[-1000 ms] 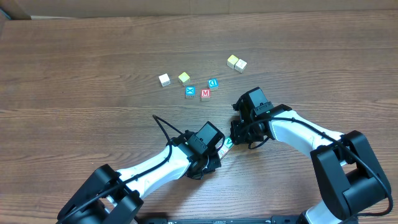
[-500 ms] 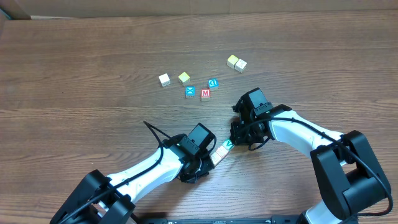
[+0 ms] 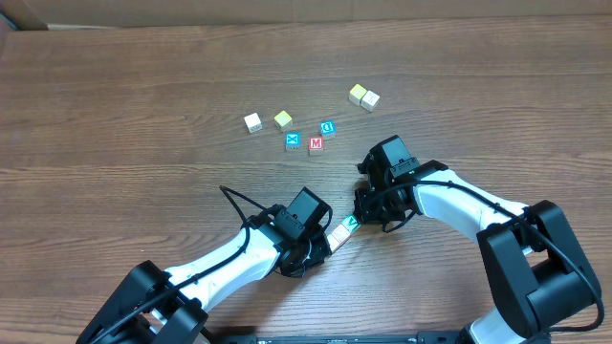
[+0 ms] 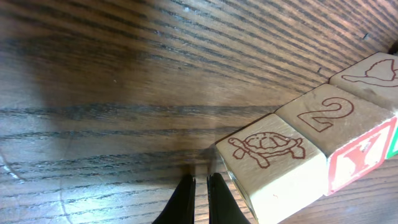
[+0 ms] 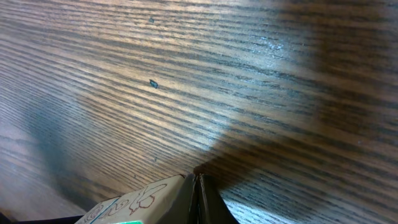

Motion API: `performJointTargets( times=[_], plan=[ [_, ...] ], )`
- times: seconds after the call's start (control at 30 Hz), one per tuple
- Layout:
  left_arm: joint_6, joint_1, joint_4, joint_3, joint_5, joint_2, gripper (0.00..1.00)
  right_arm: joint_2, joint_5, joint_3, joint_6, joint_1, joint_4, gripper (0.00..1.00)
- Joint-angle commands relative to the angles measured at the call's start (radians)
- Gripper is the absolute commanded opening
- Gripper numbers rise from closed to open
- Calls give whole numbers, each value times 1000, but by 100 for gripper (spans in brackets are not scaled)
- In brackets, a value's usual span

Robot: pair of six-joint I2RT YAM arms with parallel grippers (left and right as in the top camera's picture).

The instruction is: Flip 3 blocks

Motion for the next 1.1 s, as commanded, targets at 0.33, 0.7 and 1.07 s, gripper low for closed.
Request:
performJointTargets(
  times=[0.33,0.7,1.07],
  plan=[
    [13,7,50,-17,-10,10,4,18,5,-15,-7,5,-3,4],
    [12,5,64,-17,-2,10,4,18,4,-15,-7,5,-1,4],
    [-10,-19,86,-17,12,11,4,18,-5,-15,-27,5,15,4]
  ],
)
